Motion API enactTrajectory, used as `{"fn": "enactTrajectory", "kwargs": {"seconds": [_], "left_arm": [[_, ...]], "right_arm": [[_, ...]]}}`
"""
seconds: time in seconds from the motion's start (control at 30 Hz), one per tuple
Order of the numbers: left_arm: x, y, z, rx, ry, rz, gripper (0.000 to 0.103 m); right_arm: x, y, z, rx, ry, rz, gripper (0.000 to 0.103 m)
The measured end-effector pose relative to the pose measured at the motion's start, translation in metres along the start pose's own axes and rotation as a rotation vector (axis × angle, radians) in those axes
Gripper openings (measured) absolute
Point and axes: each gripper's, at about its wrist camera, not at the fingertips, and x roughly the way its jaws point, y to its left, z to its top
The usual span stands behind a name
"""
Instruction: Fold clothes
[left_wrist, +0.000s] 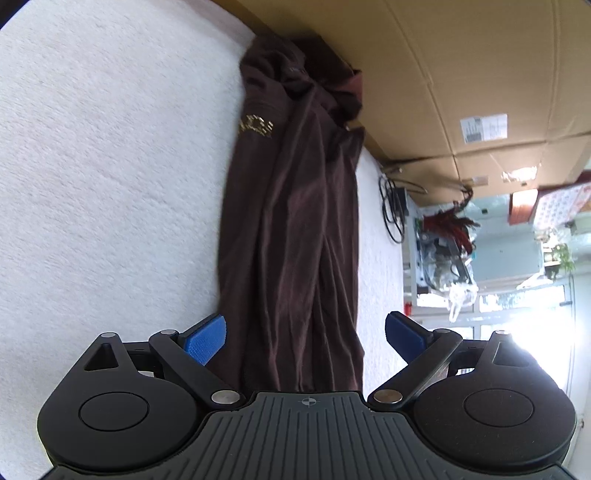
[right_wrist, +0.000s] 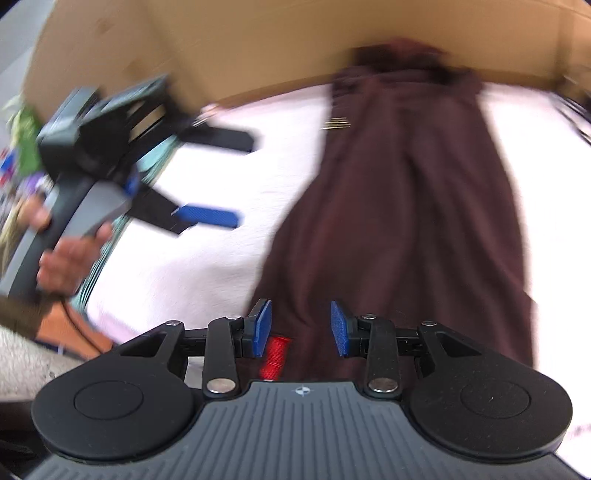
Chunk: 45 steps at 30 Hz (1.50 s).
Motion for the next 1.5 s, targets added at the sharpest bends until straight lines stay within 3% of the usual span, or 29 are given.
{"fn": "enactTrajectory", "kwargs": {"seconds": [0.1, 0.17, 0.23, 0.4, 0.47, 0.73, 0.9, 1.0, 1.13, 1.27, 1.37, 1.5], "left_arm": [[0.009, -0.009, -0.003, 0.032, 0.034, -0.015, 0.099], [0.015, -0.014, -0.004, 0.049, 0.05, -0.019, 0.099], [0.018, -0.016, -0.004, 0.048, 0.059, -0.026, 0.099], [0.018, -0.013, -0.004, 0.037, 0.066, -0.025, 0.099], [0.015, -0.012, -0.004, 0.034, 0.063, -0.021, 0.099], [0.002, -0.009, -0.002, 0.009, 0.037, -0.042, 0.1], [0.016, -0.018, -0.008, 0.012, 0.062, -0.079, 0.103], [0.026, -0.025, -0.012, 0.033, 0.087, -0.085, 0.103], [0.029, -0.031, -0.011, 0.049, 0.093, -0.105, 0.103], [0.038, -0.025, -0.01, 0.019, 0.119, -0.117, 0.103], [0.045, -0.017, -0.015, 0.03, 0.131, -0.053, 0.103], [0.044, 0.006, -0.018, -0.014, 0.13, 0.002, 0.103]], "right_arm": [[-0.008, -0.017, -0.014, 0.081, 0.018, -0.018, 0.039], [-0.009, -0.022, -0.025, 0.112, 0.032, -0.023, 0.031], [-0.01, -0.017, -0.03, 0.109, 0.026, -0.015, 0.02], [0.002, 0.008, -0.026, 0.019, 0.029, 0.013, 0.019], [0.011, 0.011, -0.026, 0.014, 0.052, 0.0, 0.021], [0.034, 0.038, -0.021, -0.073, 0.073, 0.081, 0.022], [0.053, 0.045, -0.024, -0.111, 0.119, 0.084, 0.037], [0.038, 0.049, -0.024, -0.13, 0.099, 0.128, 0.048], [0.022, 0.052, -0.024, -0.174, 0.08, 0.166, 0.049], [0.04, 0.042, -0.02, -0.146, 0.165, 0.189, 0.05], [0.041, 0.033, -0.017, -0.114, 0.175, 0.21, 0.05], [0.019, 0.01, -0.008, -0.079, 0.115, 0.19, 0.05]]}}
